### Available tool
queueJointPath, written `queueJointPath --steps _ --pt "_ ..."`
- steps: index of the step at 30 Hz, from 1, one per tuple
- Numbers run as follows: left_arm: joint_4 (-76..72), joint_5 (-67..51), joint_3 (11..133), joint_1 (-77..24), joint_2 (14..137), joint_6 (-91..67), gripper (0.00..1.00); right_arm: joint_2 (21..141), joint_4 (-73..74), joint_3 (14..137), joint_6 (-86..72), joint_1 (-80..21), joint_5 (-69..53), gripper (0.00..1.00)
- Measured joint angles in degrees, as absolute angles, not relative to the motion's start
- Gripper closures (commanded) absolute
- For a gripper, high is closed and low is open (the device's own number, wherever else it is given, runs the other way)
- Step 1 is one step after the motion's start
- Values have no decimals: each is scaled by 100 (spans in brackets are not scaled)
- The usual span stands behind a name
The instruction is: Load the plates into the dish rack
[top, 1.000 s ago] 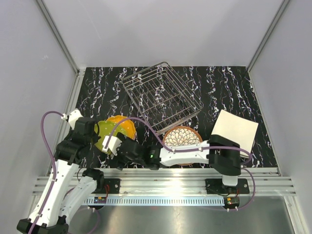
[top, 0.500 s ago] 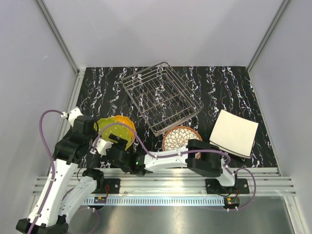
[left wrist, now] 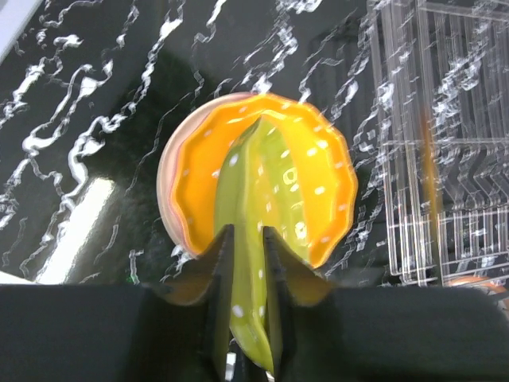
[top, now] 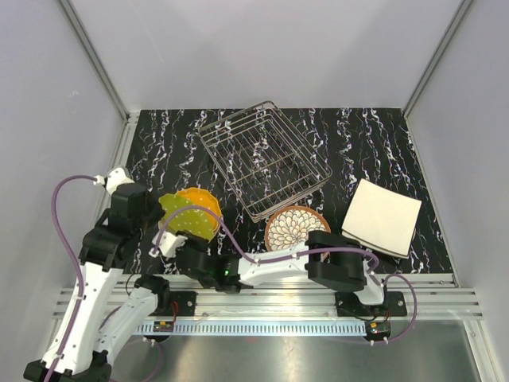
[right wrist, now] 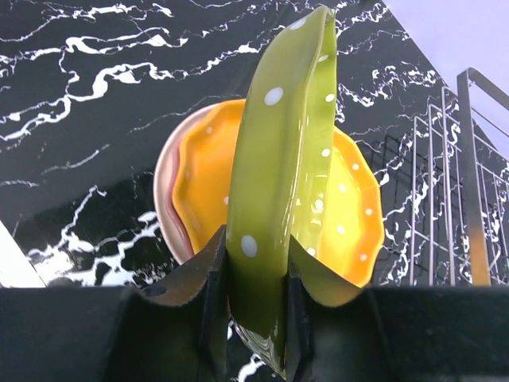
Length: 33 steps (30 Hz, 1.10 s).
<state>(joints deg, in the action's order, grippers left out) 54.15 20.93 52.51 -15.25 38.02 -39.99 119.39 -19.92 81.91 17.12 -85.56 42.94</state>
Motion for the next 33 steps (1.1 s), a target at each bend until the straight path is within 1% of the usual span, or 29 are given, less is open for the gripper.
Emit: queueJointPath --steps 2,3,6,10,11,14,17,20,26,29,33 --pt "5328 2082 5369 -1525 3824 -3983 69 11813 -1994 8051 1710 -8556 4263 100" --pt "5271 2080 5441 -1525 3854 -3948 56 11725 -1990 7975 1702 -8552 4250 100" --pt "5111 2069 5664 -1525 4014 -3793 31 11404 -1984 7765 1649 -8552 4241 100" --pt "4923 2043 6097 -1525 4270 -3555 10 11032 -1975 7634 1673 -8527 4235 100" --pt "4882 2014 6208 -1525 4316 -3498 7 10923 -1973 7634 1671 -8508 4206 100" --pt "4646 1986 6619 -1525 4381 -3234 1 10582 -1824 7634 1468 -8359 3994 100" --pt "4237 1997 6788 -1525 4252 -2932 1 10101 -1455 7631 1026 -7999 3675 100" --pt "3938 2071 6694 -1525 3999 -2591 1 9452 -1190 7533 473 -7367 3218 100" --pt "3457 2405 5714 -1525 3570 -2239 1 8217 -735 7234 -325 -6012 2434 100" --pt "3393 2499 5074 -1525 3479 -2191 1 7992 -565 7159 -552 -5531 2078 100" --pt "3489 2598 4753 -1525 3586 -2128 1 7979 -329 6965 -777 -5188 1455 100"
